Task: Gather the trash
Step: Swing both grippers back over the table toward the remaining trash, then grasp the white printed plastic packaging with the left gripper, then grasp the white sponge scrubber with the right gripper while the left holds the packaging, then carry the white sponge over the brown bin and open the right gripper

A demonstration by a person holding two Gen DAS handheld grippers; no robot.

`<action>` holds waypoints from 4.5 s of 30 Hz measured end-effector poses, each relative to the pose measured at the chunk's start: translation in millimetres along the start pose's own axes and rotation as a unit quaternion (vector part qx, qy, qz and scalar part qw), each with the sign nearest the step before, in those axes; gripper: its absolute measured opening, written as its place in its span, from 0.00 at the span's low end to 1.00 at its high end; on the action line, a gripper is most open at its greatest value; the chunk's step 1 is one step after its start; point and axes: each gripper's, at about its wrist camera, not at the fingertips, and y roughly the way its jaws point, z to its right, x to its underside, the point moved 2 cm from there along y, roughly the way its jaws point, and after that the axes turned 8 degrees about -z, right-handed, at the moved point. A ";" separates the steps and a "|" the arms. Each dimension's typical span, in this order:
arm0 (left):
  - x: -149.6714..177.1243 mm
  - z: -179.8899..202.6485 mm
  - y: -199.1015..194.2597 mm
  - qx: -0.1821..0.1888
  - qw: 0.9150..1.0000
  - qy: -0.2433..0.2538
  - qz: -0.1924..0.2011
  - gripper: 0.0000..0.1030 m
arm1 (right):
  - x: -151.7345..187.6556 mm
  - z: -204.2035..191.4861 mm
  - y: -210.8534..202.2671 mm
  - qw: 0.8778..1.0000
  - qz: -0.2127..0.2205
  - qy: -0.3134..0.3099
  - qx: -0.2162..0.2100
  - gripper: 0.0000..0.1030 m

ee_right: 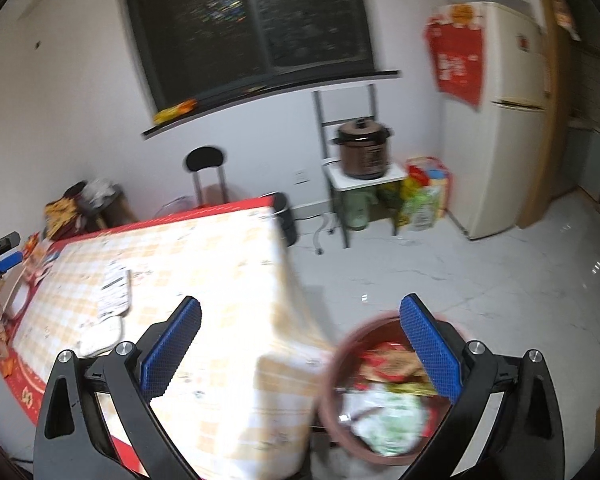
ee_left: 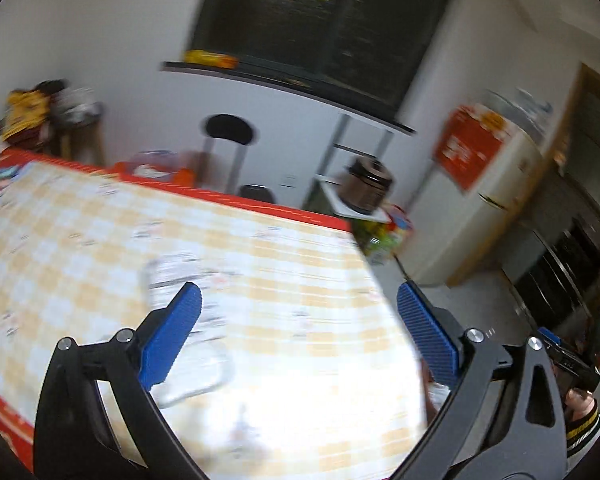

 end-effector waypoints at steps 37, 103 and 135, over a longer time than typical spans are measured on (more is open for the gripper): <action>24.7 -209.9 193.7 0.112 0.975 -0.081 -0.172 0.91 | 6.7 -239.5 173.4 0.986 -0.159 -0.055 0.002 0.95; 96.7 -336.1 -5.3 0.028 0.978 -0.207 -0.019 0.05 | 77.7 -443.1 352.7 0.950 -0.293 -0.050 0.099 0.96; 54.4 -201.5 21.2 0.097 0.990 -0.098 -0.022 0.05 | 42.4 -291.7 197.1 0.987 -0.122 -0.071 -0.082 0.89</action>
